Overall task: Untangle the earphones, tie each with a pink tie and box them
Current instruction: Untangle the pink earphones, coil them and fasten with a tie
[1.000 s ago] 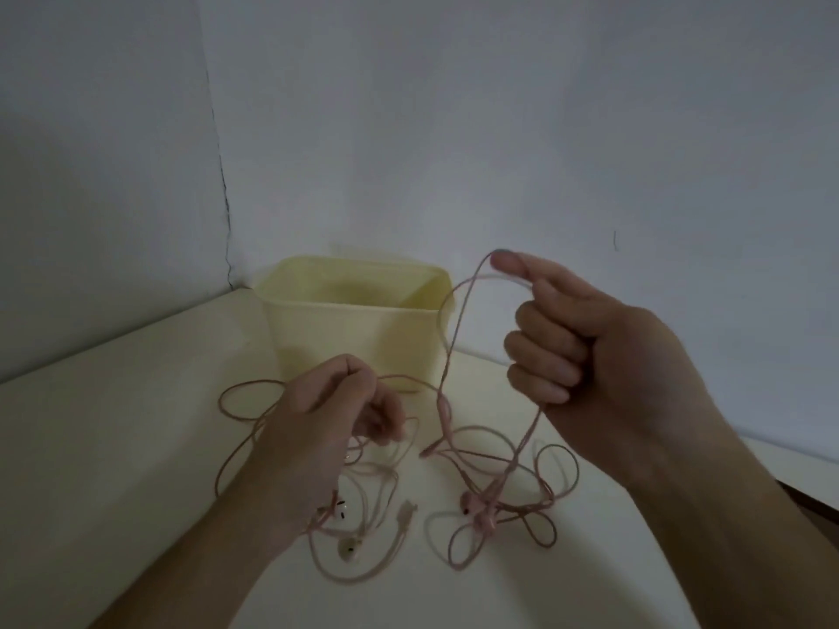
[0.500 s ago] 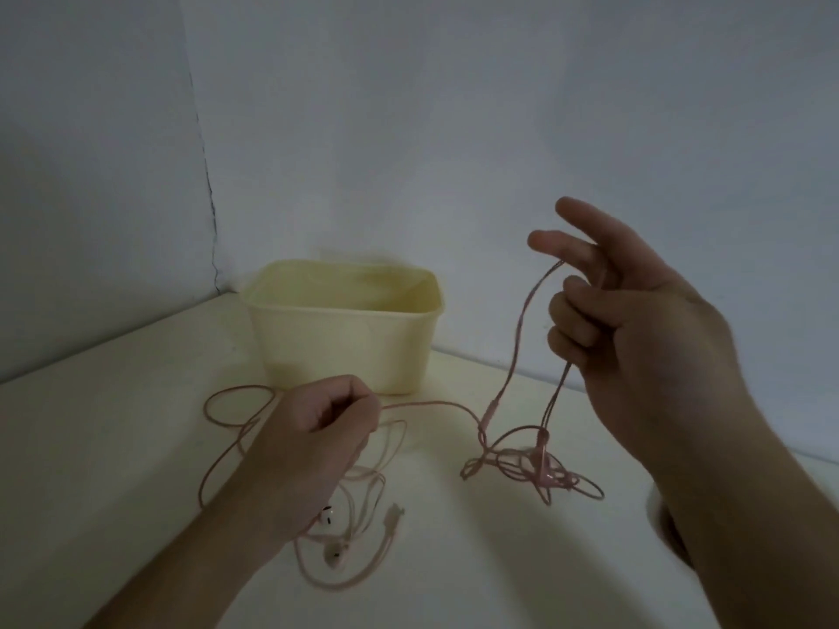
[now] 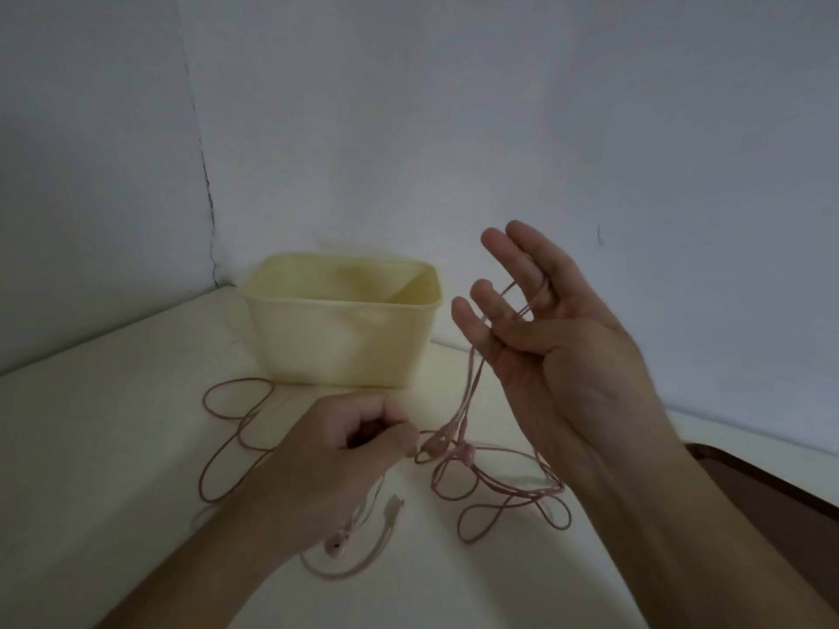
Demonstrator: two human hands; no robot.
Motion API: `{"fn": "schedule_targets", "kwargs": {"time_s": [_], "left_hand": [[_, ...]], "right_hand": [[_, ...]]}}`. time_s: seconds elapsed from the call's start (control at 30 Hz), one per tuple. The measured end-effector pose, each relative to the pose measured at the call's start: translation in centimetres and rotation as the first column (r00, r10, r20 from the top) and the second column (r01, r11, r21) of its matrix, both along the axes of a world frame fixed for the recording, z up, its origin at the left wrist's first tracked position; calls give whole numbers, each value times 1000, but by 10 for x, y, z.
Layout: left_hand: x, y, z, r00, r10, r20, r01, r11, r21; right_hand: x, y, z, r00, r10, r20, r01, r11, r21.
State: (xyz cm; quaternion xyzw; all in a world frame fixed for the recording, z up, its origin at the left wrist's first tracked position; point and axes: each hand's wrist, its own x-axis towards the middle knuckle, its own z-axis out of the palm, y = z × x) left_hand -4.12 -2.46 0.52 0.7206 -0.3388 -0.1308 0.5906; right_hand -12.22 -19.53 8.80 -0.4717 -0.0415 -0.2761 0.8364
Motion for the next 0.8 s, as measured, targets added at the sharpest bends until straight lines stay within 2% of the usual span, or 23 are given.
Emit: {"fn": "schedule_targets", "kwargs": {"time_s": [0.17,0.3,0.47,0.7,0.8], "left_hand": [[3,0,-2,999,-32,7,32,999,-40],[-2,-1,-4,996,-77,35,77,997,-3],[-7,-1,-3,989,-144,45,142,989,39],[-9,-6,-9,991,-116,73,113,993,38],[-9,-7,-10,992,-116,42,115,993,24]], "right_hand": [[1,3,2,999,32,17,-34,993,117],[3,2,-1,999,-5,34,-1,981,193],[5,7,-7,999,12,51,-21,982,188],[8,20,-15,997,55,59,-66,976,207],[10,27,-21,996,73,44,-81,972,221]]}}
